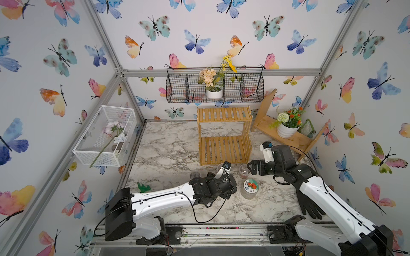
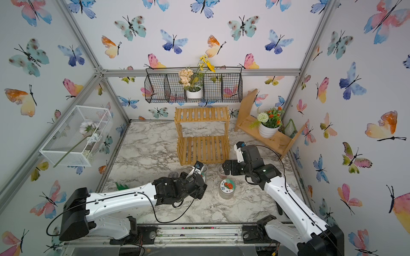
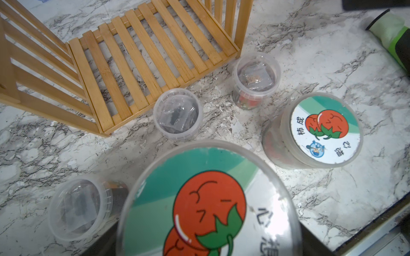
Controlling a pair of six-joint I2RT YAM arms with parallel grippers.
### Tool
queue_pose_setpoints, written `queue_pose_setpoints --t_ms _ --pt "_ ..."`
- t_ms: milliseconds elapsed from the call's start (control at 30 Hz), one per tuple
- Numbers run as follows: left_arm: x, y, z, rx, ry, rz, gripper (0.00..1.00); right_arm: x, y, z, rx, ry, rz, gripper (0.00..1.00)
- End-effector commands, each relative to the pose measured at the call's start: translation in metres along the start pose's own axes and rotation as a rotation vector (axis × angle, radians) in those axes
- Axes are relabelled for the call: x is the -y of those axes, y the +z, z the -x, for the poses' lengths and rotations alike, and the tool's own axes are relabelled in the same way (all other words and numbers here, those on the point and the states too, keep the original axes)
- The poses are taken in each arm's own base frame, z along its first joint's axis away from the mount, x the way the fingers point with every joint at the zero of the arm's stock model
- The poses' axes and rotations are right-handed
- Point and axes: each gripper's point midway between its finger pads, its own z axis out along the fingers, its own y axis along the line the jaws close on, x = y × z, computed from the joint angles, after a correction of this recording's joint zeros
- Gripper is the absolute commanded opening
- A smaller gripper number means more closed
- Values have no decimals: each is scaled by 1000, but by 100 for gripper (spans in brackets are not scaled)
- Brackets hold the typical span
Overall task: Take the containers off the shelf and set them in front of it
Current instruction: Place the container at the center of the board.
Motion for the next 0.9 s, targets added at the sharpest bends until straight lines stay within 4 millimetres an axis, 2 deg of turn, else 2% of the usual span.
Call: queue_pose_setpoints --t_ms 0,267,567,867 --pt "4 0 12 62 -46 -6 78 -1 -2 -4 -4 4 18 98" --pt "8 22 -6 30 -35 0 78 1 -5 -8 -2 11 16 98" --pt "12 45 -18 9 -17 20 80 1 -6 -11 -2 15 17 98" --pt "11 61 -35 -25 2 45 83 1 -4 -14 -12 16 22 98"
